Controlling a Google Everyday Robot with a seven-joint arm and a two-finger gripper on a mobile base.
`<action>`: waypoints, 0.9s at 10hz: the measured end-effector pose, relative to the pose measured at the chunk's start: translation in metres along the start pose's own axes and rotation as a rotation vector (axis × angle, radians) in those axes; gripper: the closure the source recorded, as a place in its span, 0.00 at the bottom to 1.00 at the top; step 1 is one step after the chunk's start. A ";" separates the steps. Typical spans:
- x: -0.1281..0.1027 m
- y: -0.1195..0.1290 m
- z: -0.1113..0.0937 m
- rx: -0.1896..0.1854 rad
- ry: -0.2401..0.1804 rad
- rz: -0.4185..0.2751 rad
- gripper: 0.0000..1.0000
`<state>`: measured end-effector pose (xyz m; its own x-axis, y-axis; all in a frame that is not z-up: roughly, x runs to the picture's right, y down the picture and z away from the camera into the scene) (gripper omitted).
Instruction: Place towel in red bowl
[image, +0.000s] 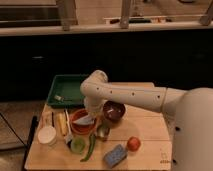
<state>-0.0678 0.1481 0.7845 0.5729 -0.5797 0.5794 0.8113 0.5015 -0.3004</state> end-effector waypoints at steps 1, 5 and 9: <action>0.000 0.000 0.001 -0.004 0.000 -0.003 0.99; -0.002 -0.012 0.008 -0.011 -0.008 -0.024 0.99; 0.002 -0.017 0.013 -0.016 -0.014 -0.034 0.99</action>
<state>-0.0820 0.1470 0.8007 0.5437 -0.5868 0.6001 0.8319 0.4716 -0.2925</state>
